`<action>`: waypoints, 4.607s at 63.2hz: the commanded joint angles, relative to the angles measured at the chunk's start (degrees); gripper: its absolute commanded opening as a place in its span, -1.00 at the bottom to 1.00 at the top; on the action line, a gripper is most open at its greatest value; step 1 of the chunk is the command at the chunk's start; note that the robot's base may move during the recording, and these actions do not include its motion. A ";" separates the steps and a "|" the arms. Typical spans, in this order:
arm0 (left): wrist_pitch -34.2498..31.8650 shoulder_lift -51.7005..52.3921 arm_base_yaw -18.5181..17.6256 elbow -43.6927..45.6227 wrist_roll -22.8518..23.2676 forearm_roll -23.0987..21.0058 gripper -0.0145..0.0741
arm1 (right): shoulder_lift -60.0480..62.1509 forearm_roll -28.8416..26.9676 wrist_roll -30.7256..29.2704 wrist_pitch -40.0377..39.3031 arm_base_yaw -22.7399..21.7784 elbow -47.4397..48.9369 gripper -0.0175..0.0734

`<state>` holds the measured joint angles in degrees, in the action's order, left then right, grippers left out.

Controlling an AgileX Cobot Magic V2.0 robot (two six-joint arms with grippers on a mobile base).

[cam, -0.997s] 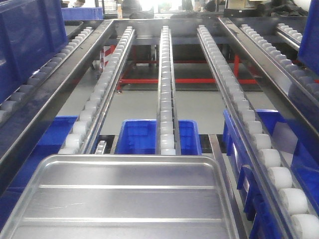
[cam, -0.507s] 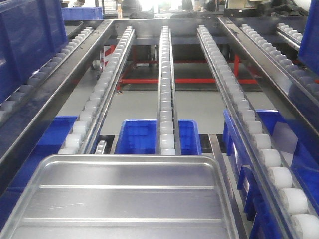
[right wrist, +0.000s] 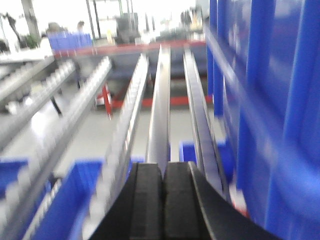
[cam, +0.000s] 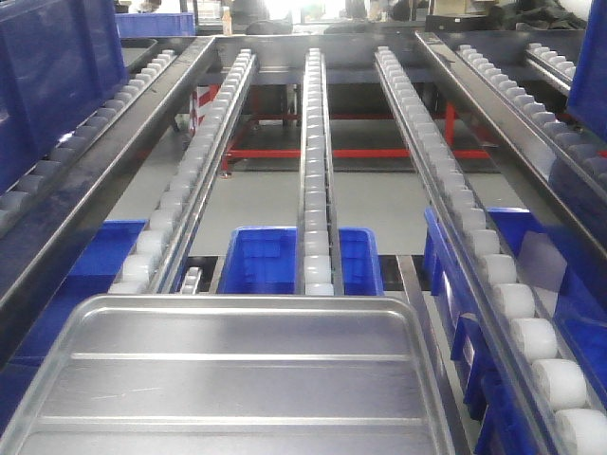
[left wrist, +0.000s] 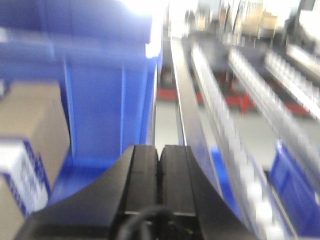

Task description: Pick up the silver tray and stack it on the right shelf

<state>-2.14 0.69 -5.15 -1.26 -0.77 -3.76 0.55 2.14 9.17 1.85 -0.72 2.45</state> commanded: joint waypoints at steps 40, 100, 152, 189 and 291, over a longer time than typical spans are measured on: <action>24.75 -34.16 -0.04 41.28 -5.56 -10.53 -0.64 | -30.53 -0.13 -0.34 3.10 20.82 32.73 0.21; 44.31 -61.50 -28.55 47.19 -5.66 -19.50 -0.01 | -62.57 -6.91 0.61 35.64 40.83 44.53 0.39; 48.05 -76.73 -36.54 54.50 34.54 9.05 -0.01 | -78.17 6.70 30.26 36.14 40.69 46.24 0.39; 45.32 -85.41 -36.54 54.00 41.81 13.03 -0.01 | -85.23 3.60 30.04 31.41 40.69 46.24 0.39; 42.39 -85.32 -36.43 51.65 41.93 15.79 -0.90 | -86.92 7.42 30.04 29.32 40.69 46.32 -0.49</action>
<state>40.18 -88.76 -41.24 47.74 41.36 11.02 -90.76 6.05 40.36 31.40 40.08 47.69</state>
